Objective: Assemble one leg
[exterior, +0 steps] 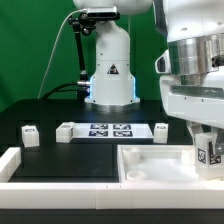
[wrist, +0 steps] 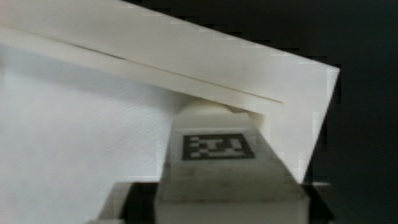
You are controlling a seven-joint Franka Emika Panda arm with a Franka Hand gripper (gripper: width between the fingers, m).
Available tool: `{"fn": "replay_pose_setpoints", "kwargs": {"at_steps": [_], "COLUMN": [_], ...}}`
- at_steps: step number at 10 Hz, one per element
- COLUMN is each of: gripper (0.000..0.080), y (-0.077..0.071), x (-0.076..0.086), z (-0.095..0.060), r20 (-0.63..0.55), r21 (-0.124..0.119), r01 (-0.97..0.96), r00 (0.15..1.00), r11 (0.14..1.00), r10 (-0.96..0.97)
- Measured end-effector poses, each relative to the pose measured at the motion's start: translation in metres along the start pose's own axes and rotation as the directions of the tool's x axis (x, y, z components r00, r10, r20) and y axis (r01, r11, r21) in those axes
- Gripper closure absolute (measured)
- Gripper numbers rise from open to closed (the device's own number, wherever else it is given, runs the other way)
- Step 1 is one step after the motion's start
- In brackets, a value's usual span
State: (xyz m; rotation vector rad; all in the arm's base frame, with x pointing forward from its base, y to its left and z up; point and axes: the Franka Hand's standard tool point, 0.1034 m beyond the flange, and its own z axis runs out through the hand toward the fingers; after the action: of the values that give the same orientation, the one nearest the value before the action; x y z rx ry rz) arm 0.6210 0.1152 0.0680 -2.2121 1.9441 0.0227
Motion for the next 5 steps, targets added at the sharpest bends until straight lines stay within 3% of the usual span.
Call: {"fn": "replay_pose_setpoints", "kwargs": {"at_steps": [2, 5], "gripper": [0.0508, 0.0508], "y": [0.0000, -0.0011], "x": [-0.0001, -0.0009], "z": [0.0007, 0.0010], "r20": [0.035, 0.066], "r21": [0.028, 0.028], "r01": [-0.196, -0.479], "r00": [0.980, 0.877], "r11": [0.980, 0.878], "r10": [0.195, 0.476]}}
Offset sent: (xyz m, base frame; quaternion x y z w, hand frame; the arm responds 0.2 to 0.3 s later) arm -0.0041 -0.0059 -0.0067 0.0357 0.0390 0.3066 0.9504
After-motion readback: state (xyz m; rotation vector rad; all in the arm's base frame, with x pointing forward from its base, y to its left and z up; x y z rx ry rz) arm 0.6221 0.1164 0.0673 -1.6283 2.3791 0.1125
